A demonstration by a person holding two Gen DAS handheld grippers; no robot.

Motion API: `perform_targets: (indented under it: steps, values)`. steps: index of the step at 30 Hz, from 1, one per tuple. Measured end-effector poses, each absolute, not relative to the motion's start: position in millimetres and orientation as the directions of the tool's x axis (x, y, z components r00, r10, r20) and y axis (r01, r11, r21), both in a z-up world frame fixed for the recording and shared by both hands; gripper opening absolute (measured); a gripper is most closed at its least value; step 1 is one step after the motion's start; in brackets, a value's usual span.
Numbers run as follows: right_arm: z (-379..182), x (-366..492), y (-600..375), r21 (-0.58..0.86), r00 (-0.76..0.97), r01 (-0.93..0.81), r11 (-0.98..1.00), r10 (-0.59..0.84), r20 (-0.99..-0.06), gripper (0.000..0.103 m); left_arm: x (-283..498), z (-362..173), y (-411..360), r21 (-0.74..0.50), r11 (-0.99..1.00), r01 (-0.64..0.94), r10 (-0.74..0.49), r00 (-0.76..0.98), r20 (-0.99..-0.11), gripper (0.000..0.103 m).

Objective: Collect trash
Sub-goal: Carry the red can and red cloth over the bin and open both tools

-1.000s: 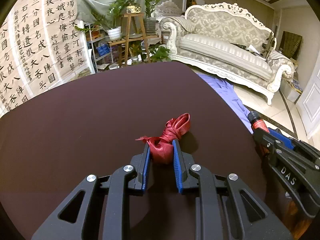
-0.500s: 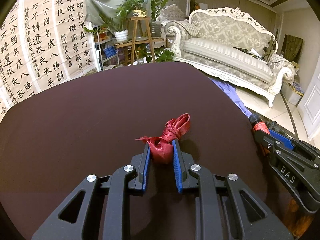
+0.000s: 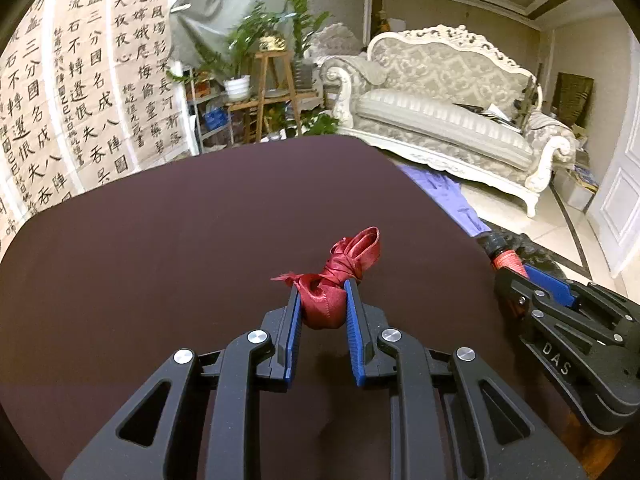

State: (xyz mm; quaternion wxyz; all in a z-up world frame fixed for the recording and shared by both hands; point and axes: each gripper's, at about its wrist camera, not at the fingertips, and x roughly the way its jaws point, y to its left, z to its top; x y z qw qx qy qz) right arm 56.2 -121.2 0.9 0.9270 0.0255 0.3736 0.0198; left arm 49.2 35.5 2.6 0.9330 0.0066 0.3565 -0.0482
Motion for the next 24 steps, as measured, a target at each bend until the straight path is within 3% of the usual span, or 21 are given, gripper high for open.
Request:
perform_targets:
  steps: [24]
  values:
    - [9, 21, -235, 0.027, 0.762, 0.211, 0.977, -0.147, -0.630, 0.023, 50, 13, -70, -0.006, 0.959, 0.285, -0.231, 0.764, -0.602, 0.021]
